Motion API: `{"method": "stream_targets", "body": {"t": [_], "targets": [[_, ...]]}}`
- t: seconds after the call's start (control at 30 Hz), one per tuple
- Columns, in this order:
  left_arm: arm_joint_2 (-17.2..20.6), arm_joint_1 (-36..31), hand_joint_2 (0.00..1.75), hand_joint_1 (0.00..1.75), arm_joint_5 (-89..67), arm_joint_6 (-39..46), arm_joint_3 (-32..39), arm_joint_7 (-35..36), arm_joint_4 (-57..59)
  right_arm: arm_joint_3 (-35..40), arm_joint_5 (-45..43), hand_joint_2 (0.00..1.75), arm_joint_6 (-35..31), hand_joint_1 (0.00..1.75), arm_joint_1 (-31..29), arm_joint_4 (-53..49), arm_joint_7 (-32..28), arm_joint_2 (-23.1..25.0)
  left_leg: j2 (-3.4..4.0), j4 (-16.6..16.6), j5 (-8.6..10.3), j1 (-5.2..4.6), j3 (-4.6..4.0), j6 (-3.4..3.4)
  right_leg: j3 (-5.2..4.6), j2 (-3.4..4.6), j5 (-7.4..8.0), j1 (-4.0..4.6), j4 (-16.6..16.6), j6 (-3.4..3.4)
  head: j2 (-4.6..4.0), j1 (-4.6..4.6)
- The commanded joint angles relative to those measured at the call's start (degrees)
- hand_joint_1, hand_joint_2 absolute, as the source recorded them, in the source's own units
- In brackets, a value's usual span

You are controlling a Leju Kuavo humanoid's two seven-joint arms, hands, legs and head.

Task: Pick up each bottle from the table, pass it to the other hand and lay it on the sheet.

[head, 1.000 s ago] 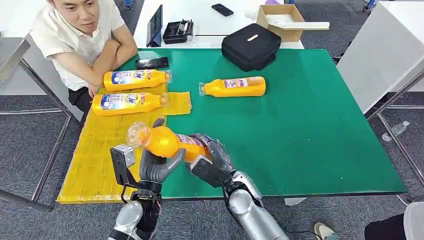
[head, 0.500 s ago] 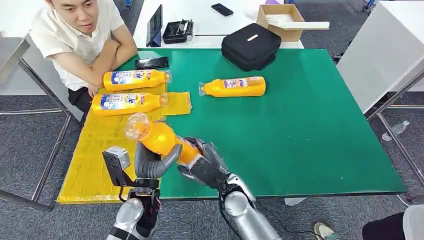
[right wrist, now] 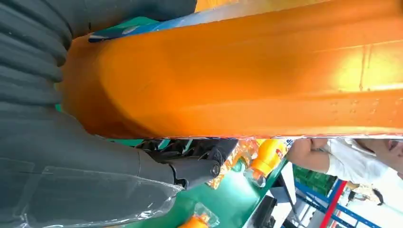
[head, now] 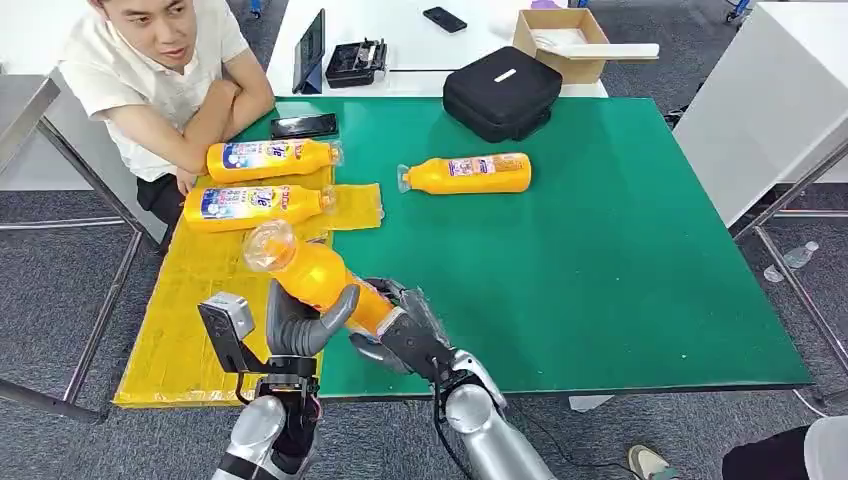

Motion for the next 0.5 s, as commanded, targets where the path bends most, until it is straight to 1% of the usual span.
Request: {"method": "stream_targets", "body": {"t": [0.03,0.1,0.13,0.2,0.23,0.27,0.3,0.33,0.37,0.4,0.43,0.47,0.5], "targets": [[-2.8,-2.2,1.75,1.75,0.22,0.2,0.36,0.08,2.43,-1.28,-0.14,1.75,0.08,1.17,-1.82,2.83,-0.08,-0.63,-0.02,0.02,-0.07,0.02,0.18,0.02,0.24,-0.11,-0.08,0.06,-0.02,-0.19,0.0,0.0],[-2.8,-2.2,1.75,1.75,0.22,0.2,0.36,0.08,2.43,-1.28,-0.14,1.75,0.08,1.17,-1.82,2.83,-0.08,-0.63,-0.02,0.0,-0.02,0.0,0.07,0.02,0.11,-0.08,-0.03,0.03,-0.01,-0.11,0.0,0.0],[-2.8,-2.2,1.75,1.75,0.22,0.2,0.36,0.08,2.43,-1.28,-0.14,1.75,0.08,1.17,-1.82,2.83,-0.08,-0.63,0.0,0.02,-0.07,0.02,0.18,0.02,0.23,-0.1,-0.07,0.06,-0.02,-0.19,0.0,0.0],[-2.8,-2.2,1.75,1.75,0.22,0.2,0.36,0.08,2.43,-1.28,-0.14,1.75,0.08,1.17,-1.82,2.83,-0.08,-0.63,-0.03,0.0,-0.02,0.01,0.06,0.02,0.1,-0.09,-0.03,0.04,-0.02,-0.12,0.0,0.0],[-2.8,-2.2,1.75,1.75,0.22,0.2,0.36,0.08,2.43,-1.28,-0.14,1.75,0.08,1.17,-1.82,2.83,-0.08,-0.63,-0.02,0.02,-0.06,0.03,0.16,0.02,0.21,-0.11,-0.07,0.07,-0.02,-0.19,0.0,0.0],[-2.8,-2.31,1.75,1.75,0.4,0.12,0.35,0.07,2.51,-1.21,-0.26,1.75,0.09,0.17,-1.88,3.11,-0.18,-0.65,-0.03,0.02,-0.04,0.02,0.11,0.02,0.17,-0.1,-0.05,0.05,-0.02,-0.16,0.0,0.0],[-2.8,-2.31,1.75,1.75,0.59,0.03,0.32,0.14,2.51,-1.19,-0.27,1.75,0.09,0.0,-1.9,3.16,-0.18,-0.66,-0.03,0.0,-0.01,0.01,0.04,0.01,0.08,-0.08,-0.02,0.03,-0.02,-0.1,0.0,0.0],[-2.8,-2.34,1.75,1.75,1.22,-0.26,0.43,0.54,2.52,-1.14,-0.29,1.75,0.08,0.0,-1.98,3.5,-0.18,-0.63,0.03,0.03,-0.12,0.03,0.29,0.02,0.35,-0.1,-0.12,0.09,-0.02,-0.28,0.0,0.0],[-2.8,-2.34,1.75,1.75,1.33,-0.39,0.67,0.65,2.39,-1.19,-0.32,1.75,-0.18,0.0,-1.92,3.61,-0.33,-0.59,-0.01,0.01,-0.04,0.02,0.1,0.01,0.14,-0.08,-0.05,0.05,-0.02,-0.15,0.0,0.0],[-2.8,-2.33,1.75,1.75,1.15,-0.56,0.84,0.66,2.21,-1.64,0.51,1.75,-2.05,0.0,-1.68,3.24,-0.69,-0.42,0.01,0.02,-0.09,0.03,0.21,0.02,0.26,-0.1,-0.09,0.07,-0.02,-0.21,0.0,-0.02],[-2.51,-2.32,1.75,1.75,-3.77,0.19,1.65,0.49,1.16,-4.64,1.8,1.75,-7.14,0.0,-0.76,1.14,-0.75,1.39,-0.02,0.02,-0.06,0.04,0.16,0.01,0.22,-0.11,-0.07,0.08,-0.03,-0.18,0.0,0.0],[-2.34,-2.15,1.75,1.75,-7.83,0.09,2.64,1.17,0.03,-6.91,2.61,1.75,-8.57,0.0,-0.13,-1.16,0.37,2.17,-0.1,0.02,-0.03,0.02,0.08,0.01,0.15,-0.17,-0.07,0.05,-0.01,-0.15,0.0,0.02],[-2.46,-1.88,1.75,1.75,-11.69,0.28,4.01,1.75,-1.12,-9.21,4.26,1.75,-10.82,0.0,0.52,-3.61,0.86,2.87,-0.04,0.06,-0.16,0.04,0.35,0.03,0.44,-0.19,-0.19,0.11,0.0,-0.33,0.0,-0.02]]}}
